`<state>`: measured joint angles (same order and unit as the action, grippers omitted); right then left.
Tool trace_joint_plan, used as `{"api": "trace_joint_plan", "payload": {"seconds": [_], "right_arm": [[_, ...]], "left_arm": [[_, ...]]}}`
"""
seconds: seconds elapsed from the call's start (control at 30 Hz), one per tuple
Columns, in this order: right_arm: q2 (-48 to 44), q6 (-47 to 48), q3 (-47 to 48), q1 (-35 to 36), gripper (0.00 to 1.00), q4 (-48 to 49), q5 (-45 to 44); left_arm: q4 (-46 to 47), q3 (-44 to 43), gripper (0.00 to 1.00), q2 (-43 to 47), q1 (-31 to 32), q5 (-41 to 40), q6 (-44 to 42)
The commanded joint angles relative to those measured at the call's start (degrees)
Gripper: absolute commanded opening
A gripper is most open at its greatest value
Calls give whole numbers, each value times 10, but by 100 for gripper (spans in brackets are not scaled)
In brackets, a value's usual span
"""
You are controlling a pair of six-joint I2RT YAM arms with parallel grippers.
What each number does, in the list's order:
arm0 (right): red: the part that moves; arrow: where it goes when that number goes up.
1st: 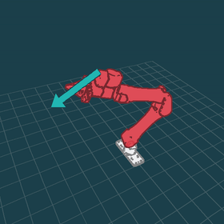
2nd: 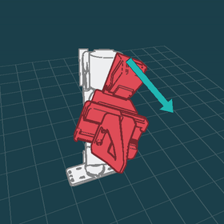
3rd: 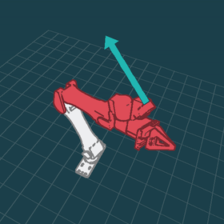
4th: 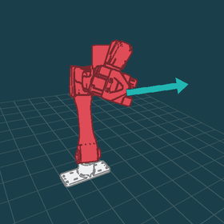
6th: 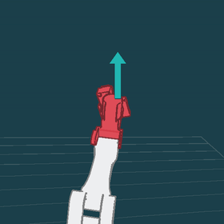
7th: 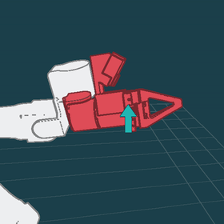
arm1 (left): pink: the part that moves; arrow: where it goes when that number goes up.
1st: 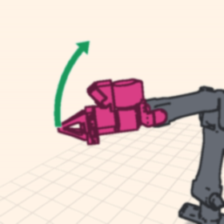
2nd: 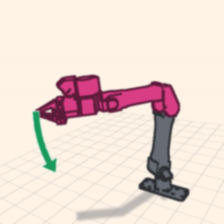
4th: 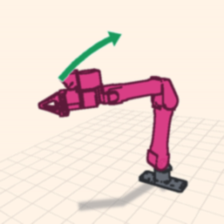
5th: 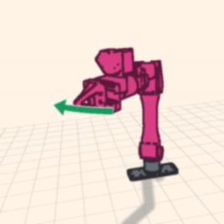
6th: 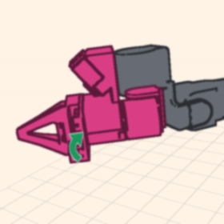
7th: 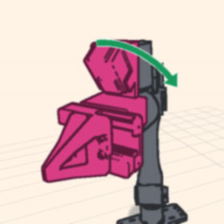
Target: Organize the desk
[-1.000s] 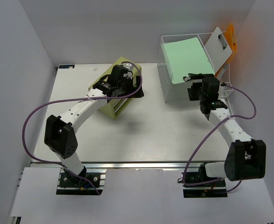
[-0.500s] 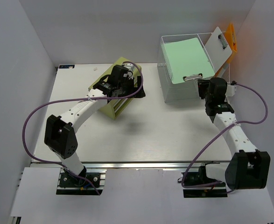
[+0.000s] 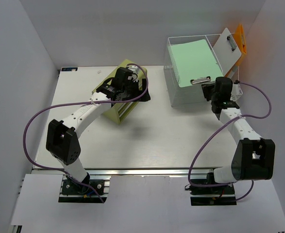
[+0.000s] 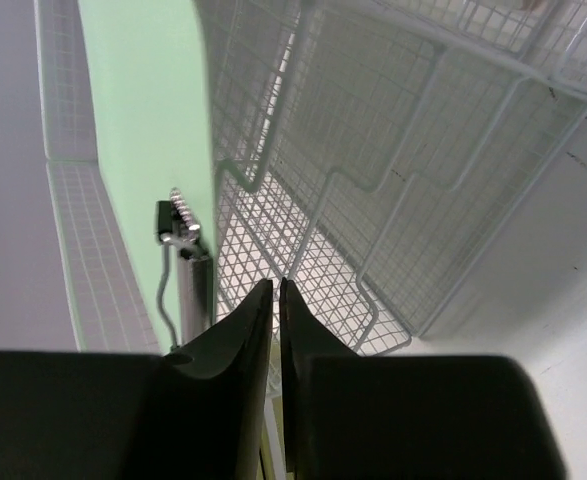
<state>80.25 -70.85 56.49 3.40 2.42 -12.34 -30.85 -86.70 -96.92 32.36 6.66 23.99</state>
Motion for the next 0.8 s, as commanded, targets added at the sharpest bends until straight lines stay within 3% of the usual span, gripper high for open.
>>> {"api": "trace_joint_plan", "payload": {"seconds": [0.0, 0.33, 0.43, 0.6, 0.77], "right_arm": [[-43, 22, 20, -3, 13, 8, -19], [-146, 136, 18, -99, 19, -61, 0], [-148, 177, 51, -103, 8, -35, 27], [-49, 239, 162, -103, 3, -43, 145], [61, 244, 226, -103, 0, -51, 160]], "left_arm": [[6, 3, 98, 25, -4, -4, -7], [12, 14, 98, 30, -4, -6, -7], [16, 14, 98, 27, -4, 1, -8], [18, 15, 98, 23, -4, 4, -9], [14, 14, 98, 25, -4, -4, -9]]}}
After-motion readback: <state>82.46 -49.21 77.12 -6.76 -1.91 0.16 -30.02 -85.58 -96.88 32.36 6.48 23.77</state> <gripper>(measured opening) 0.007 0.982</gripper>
